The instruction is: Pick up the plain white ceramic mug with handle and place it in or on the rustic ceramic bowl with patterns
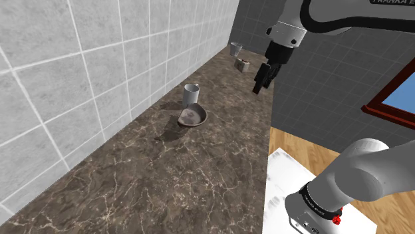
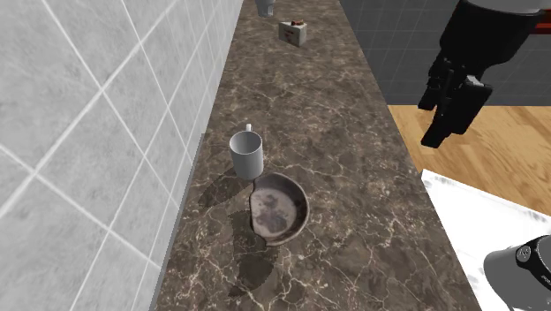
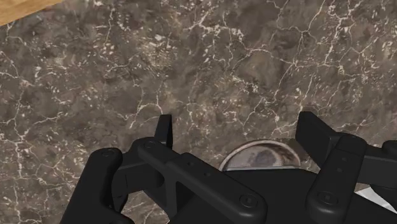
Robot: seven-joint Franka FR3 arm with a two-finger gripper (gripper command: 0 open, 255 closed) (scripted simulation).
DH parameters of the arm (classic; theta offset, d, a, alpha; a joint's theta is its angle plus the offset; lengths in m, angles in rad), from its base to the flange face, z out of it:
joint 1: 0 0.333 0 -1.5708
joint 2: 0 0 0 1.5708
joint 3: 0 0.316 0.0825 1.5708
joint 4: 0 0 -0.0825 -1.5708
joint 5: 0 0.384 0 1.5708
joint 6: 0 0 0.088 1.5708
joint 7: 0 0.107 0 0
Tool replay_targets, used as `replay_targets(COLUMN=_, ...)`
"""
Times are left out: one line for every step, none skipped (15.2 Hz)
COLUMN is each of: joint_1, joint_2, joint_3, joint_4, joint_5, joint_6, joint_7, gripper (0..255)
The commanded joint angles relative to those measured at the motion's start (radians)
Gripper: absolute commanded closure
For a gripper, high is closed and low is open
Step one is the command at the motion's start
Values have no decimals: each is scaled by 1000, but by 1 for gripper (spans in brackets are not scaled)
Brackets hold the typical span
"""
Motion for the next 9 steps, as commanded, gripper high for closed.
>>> replay_targets(joint_1=-3, joint_2=73, joint_3=14, joint_4=28, joint_5=-4, joint_6=53, joint_7=12, gripper=0)
replay_targets(joint_1=-4, joint_2=108, joint_3=22, joint_4=43, joint_5=-6, joint_6=77, joint_7=21, gripper=0)
replay_targets(joint_1=-5, joint_2=144, joint_3=30, joint_4=59, joint_5=-9, joint_6=100, joint_7=29, gripper=0)
replay_targets(joint_1=-6, joint_2=181, joint_3=38, joint_4=77, joint_5=-13, joint_6=122, joint_7=39, gripper=0)
replay_targets(joint_1=-7, joint_2=218, joint_3=46, joint_4=95, joint_5=-18, joint_6=143, joint_7=48, gripper=0)
replay_targets(joint_1=-8, joint_2=255, joint_3=53, joint_4=116, joint_5=-23, joint_6=163, joint_7=58, gripper=0)
replay_targets(joint_1=-9, joint_2=292, joint_3=61, joint_4=137, joint_5=-30, joint_6=182, joint_7=68, gripper=0)
replay_targets(joint_1=-10, joint_2=329, joint_3=67, joint_4=160, joint_5=-37, joint_6=200, joint_7=79, gripper=0)
replay_targets(joint_1=-10, joint_2=367, joint_3=74, joint_4=184, joint_5=-46, joint_6=216, joint_7=90, gripper=0)
